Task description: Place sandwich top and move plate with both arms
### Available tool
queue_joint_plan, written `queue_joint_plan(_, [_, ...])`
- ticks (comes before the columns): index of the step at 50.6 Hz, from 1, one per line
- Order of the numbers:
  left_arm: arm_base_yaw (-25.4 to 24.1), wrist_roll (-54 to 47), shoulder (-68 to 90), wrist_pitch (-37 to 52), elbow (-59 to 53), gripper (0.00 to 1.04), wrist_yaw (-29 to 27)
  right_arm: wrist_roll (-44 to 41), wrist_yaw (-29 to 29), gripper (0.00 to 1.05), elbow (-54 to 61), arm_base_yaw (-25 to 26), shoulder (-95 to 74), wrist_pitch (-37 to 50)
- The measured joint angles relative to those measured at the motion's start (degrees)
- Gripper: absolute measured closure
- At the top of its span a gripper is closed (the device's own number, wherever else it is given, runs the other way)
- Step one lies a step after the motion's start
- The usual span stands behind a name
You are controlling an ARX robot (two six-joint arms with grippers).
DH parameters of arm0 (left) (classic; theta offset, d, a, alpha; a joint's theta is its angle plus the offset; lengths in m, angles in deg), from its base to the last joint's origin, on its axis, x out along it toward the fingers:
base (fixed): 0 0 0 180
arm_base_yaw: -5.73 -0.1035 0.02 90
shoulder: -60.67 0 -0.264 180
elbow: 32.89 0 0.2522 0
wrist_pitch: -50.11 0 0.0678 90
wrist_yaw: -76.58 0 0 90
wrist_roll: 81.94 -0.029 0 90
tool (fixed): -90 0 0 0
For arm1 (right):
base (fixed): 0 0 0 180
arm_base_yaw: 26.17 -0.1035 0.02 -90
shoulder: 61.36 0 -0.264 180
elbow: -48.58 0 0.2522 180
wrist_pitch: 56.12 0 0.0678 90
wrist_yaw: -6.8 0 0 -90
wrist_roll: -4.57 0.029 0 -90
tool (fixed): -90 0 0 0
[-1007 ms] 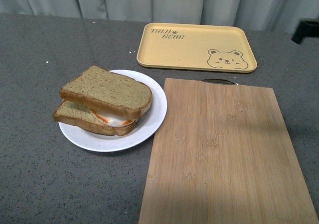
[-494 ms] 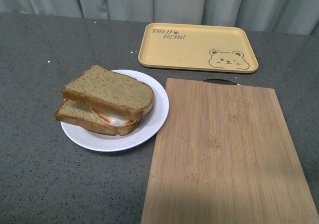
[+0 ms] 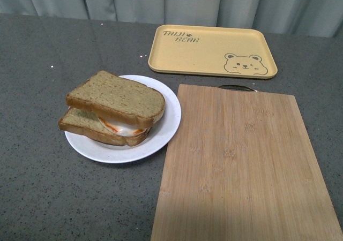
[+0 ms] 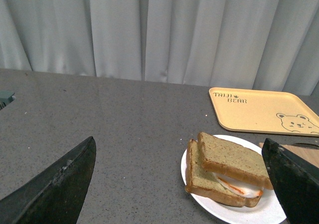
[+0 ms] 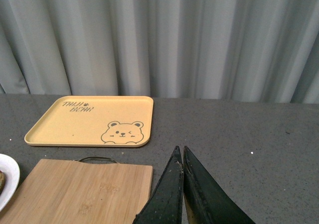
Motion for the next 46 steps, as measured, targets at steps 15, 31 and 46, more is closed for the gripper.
queue_joint_plan(15, [0.00,0.00,0.00,0.00,0.00,0.07,-0.02,0.00,-0.04,1.04,0.09,0.02,12.79,-11.76])
queue_joint_plan(31, [0.00,0.00,0.00,0.00,0.00,0.07,0.00,0.00,-0.04,1.04,0.09,0.02,20.68,-19.39])
queue_joint_plan(46, [0.00,0.00,0.00,0.00,0.00,0.07,0.00,0.00,-0.07,1.04,0.09,0.02,26.67,-25.35])
